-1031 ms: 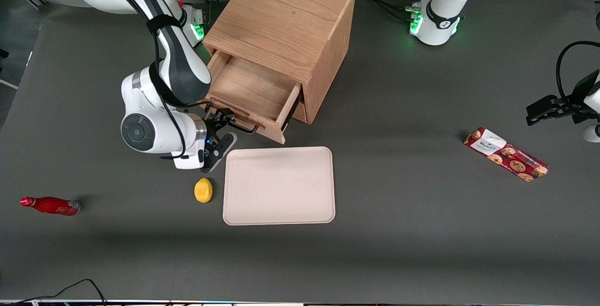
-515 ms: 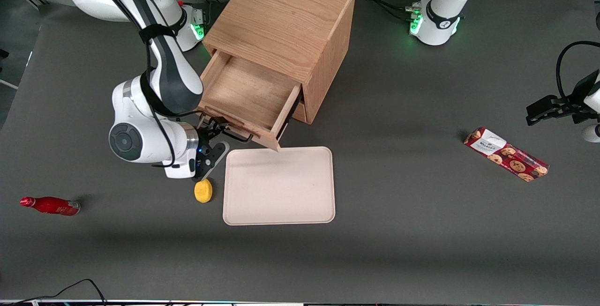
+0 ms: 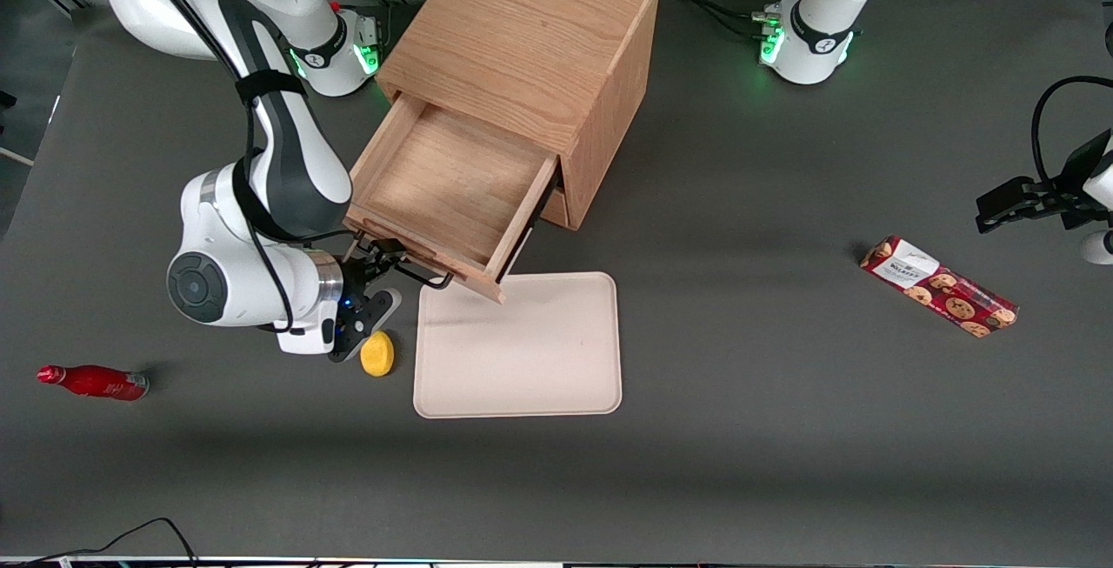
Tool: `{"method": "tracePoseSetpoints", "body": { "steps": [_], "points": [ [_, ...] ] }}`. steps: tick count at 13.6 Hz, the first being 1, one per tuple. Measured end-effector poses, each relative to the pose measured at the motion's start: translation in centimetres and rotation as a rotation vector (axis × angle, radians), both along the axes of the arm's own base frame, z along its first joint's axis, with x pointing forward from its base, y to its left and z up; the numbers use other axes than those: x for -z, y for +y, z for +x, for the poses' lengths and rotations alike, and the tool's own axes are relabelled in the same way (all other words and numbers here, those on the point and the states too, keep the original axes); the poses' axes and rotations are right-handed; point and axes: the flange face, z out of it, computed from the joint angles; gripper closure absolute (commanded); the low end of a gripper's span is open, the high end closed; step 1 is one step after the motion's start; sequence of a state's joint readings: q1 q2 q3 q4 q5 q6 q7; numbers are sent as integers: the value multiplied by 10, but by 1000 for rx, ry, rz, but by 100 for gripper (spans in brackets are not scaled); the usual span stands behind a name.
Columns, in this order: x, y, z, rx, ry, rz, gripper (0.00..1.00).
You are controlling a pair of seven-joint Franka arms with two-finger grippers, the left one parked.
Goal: Open upper drawer
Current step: 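Pull the handle outward from the cabinet with the right gripper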
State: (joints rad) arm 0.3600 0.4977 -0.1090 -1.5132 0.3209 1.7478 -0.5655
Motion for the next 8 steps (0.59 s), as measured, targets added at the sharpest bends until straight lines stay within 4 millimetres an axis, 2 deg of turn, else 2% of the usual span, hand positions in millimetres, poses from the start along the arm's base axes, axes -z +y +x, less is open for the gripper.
{"method": "tracePoseSetpoints", "body": {
  "steps": [8],
  "points": [
    [2, -19, 17, 19, -16, 15, 0]
  ]
}}
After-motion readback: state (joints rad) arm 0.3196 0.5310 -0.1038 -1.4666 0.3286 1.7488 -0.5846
